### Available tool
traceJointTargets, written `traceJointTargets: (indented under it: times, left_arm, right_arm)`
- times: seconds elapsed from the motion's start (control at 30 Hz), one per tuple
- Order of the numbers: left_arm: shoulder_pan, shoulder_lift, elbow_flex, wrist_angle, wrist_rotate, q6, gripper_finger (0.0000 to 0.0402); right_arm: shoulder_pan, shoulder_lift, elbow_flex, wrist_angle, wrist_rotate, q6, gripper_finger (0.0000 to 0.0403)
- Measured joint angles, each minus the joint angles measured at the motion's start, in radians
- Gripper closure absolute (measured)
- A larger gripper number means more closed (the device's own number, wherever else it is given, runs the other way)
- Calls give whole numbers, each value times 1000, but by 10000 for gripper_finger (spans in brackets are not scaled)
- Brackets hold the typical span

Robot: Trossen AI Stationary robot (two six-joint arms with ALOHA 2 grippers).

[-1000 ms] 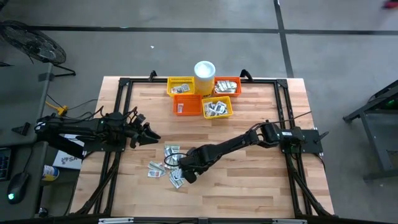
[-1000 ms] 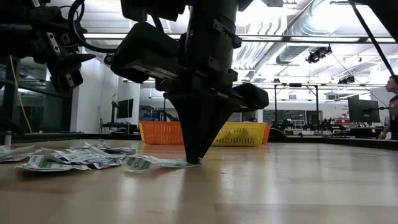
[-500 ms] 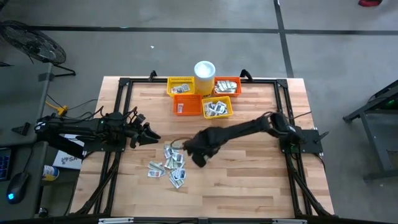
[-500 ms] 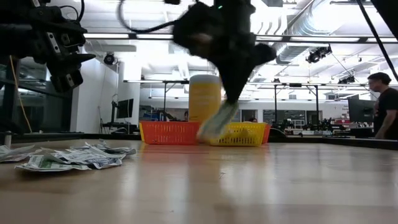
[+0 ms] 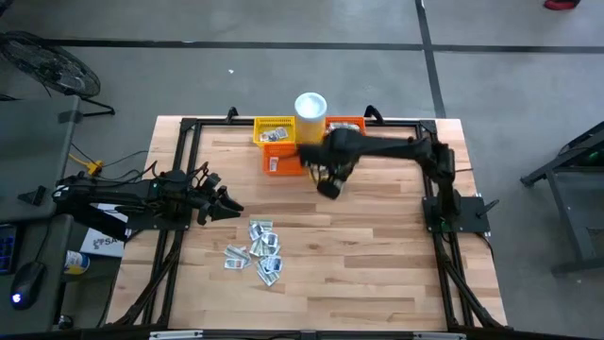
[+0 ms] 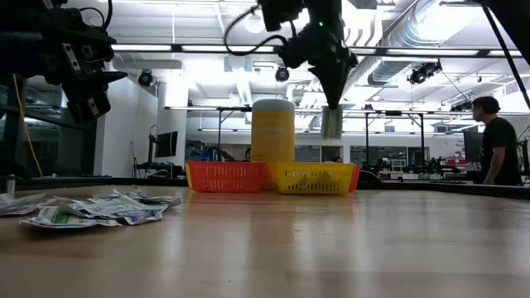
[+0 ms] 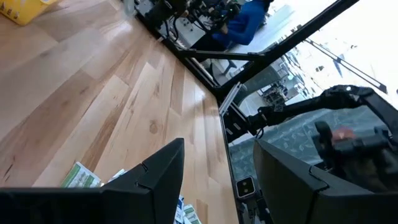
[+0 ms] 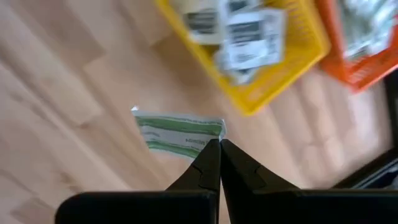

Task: Pick & Place First Aid Supplies
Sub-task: Put the green bandage pack into the top orange basket

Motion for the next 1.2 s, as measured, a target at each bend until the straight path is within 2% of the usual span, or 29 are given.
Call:
traceJointTargets:
  times: [0.43, 0.67, 0.73, 0.93, 1.2]
  left_arm:
    - [0, 0, 0, 0, 0, 0, 211]
    - [0, 0, 0, 0, 0, 0, 211]
    - [0, 0, 0, 0, 0, 0, 211]
    - [0, 0, 0, 0, 0, 0, 211]
    - [0, 0, 0, 0, 0, 0, 211]
  right_arm:
    - [-333, -36, 1, 14, 105, -483, 403]
    - [-495, -36, 1, 130, 112, -836, 403]
    - [-535, -36, 1, 169, 82, -934, 403]
    - [-637, -29, 2, 246, -131, -1139, 403]
    - [-710, 12, 2, 351, -238, -1240, 403]
